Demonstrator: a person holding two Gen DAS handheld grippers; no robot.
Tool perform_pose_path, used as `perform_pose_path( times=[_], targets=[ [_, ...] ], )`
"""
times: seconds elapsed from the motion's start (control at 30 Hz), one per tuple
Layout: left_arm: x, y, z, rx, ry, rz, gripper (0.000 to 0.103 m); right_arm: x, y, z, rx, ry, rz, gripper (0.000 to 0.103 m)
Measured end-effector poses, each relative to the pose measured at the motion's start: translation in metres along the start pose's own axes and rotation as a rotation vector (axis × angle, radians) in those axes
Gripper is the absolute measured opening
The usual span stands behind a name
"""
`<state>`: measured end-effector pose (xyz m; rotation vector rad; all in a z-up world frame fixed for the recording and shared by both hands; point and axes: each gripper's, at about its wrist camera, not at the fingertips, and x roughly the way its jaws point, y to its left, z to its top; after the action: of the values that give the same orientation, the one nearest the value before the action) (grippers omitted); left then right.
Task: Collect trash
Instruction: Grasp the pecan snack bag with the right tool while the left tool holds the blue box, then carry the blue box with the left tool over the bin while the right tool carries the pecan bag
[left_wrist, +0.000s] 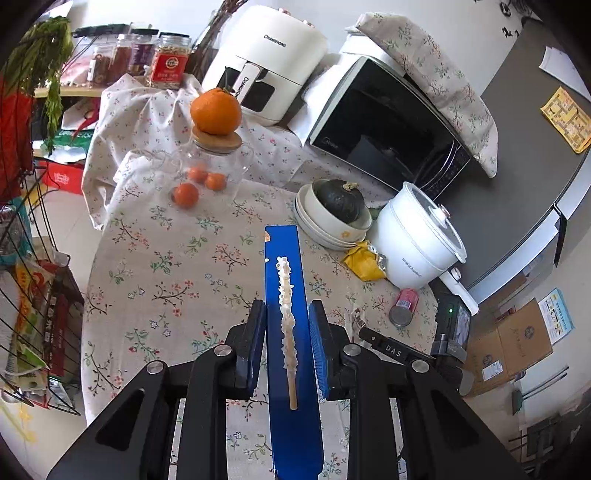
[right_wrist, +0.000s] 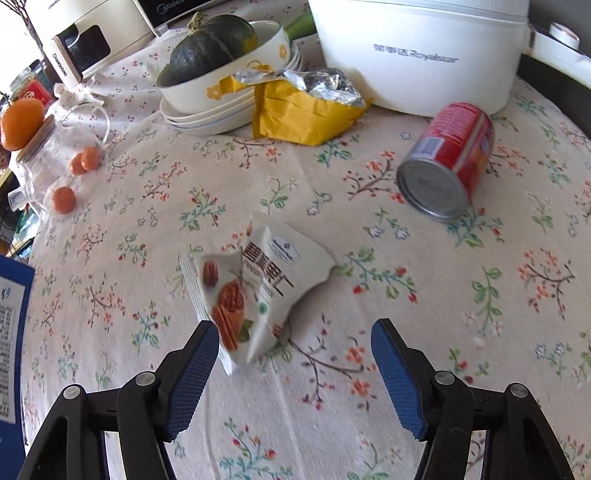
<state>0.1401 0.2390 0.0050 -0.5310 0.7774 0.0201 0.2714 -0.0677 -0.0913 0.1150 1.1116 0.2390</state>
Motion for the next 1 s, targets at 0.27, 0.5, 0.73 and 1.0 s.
perform_pose_path(
  times=[0.27,0.5,0.73,1.0],
  targets=[
    [-0.006,0.017,0.003,-0.045,-0.004,-0.005,0.025,0.044,0.026,0.005,-0.027,0.052,-0.135,0.041],
    [-0.005,0.003,-0.004,-0.018,0.014,-0.034,0.025,0.039,0.050,-0.007,-0.197,0.038,-0.204,0.004],
    [-0.003,-0.020,-0.014,0.019,0.033,-0.084,0.025,-0.009,0.023,-0.021,-0.194,0.008,-0.173,0.001],
    [0.003,-0.065,-0.037,0.104,0.077,-0.147,0.025,-0.084,-0.029,-0.042,-0.130,-0.049,-0.152,0.001]
  ],
)
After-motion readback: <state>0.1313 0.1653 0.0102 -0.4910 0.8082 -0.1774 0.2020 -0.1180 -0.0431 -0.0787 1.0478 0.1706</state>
